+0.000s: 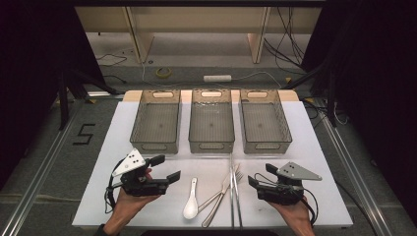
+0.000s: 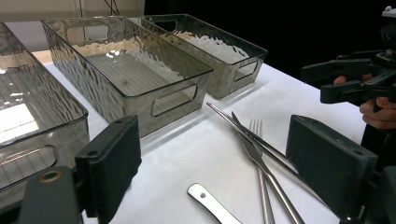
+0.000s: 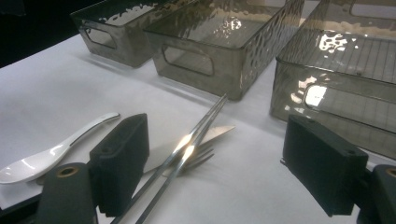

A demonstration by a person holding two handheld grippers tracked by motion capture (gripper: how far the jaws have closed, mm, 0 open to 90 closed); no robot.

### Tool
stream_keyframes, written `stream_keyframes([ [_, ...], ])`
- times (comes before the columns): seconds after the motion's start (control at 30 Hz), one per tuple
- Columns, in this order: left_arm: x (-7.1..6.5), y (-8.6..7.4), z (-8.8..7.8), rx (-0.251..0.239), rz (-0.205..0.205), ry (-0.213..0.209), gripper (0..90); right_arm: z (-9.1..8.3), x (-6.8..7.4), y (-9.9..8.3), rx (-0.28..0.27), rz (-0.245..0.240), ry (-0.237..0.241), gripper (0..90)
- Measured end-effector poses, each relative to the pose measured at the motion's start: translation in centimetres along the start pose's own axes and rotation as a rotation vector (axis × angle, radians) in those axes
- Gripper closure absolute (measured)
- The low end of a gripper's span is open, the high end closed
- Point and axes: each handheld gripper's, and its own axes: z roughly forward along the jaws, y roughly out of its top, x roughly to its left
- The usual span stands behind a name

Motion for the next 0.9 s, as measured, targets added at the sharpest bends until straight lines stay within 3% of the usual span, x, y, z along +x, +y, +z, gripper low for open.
stream_keyframes([
  [0.2, 0.0, -0.01, 0.1, 0.002, -0.003, 0.0, 17.4, -0.03, -0.07, 0.0, 0.005, 0.003, -0.002, 24.4],
  [0.77, 0.12, 0.02, 0.0, 0.001, 0.001, 0.002, 17.4, 0.4, -0.13, 0.25, 0.087, -0.009, 0.003, 26.3],
  [0.9, 0.07, 0.01, 0.03, 0.003, 0.0, 0.003, 17.4, 0.65, -0.06, 0.69, 0.165, -0.022, 0.026, 28.6],
])
